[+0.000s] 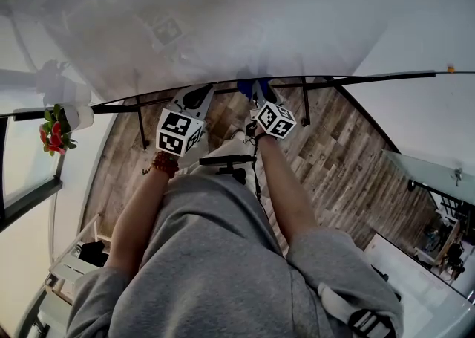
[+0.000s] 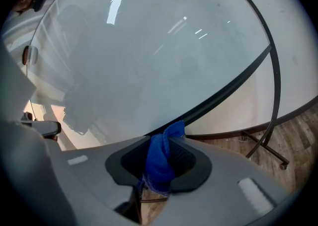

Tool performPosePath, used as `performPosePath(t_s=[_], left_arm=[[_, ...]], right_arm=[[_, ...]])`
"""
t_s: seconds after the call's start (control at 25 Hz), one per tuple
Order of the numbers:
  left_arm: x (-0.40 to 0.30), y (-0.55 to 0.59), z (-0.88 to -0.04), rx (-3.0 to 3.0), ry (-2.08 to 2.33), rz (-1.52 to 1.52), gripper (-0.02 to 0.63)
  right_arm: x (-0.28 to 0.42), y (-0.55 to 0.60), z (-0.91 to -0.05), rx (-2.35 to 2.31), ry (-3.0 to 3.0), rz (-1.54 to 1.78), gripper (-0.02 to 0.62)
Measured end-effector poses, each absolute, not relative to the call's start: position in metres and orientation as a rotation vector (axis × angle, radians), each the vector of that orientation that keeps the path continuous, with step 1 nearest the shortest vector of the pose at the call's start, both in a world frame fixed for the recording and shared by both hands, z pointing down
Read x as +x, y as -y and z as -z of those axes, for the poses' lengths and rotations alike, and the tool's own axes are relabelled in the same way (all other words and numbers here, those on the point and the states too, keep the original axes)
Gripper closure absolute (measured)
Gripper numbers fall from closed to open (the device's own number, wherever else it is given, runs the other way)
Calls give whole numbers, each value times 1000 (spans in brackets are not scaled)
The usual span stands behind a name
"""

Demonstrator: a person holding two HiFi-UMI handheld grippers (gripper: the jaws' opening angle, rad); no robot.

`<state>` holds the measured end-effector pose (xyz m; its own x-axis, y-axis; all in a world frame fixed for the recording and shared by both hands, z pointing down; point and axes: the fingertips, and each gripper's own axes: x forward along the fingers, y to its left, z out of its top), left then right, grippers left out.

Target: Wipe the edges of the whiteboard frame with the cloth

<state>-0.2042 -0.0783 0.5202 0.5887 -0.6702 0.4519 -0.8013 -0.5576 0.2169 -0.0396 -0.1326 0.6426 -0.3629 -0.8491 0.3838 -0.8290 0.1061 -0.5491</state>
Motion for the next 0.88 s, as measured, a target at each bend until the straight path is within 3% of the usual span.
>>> performPosePath(t_s=[0.88], left_arm=[[-247, 42, -529, 2381, 1207, -517, 597]], right_arm=[[-64, 126, -642, -1751, -2286, 1135, 485]])
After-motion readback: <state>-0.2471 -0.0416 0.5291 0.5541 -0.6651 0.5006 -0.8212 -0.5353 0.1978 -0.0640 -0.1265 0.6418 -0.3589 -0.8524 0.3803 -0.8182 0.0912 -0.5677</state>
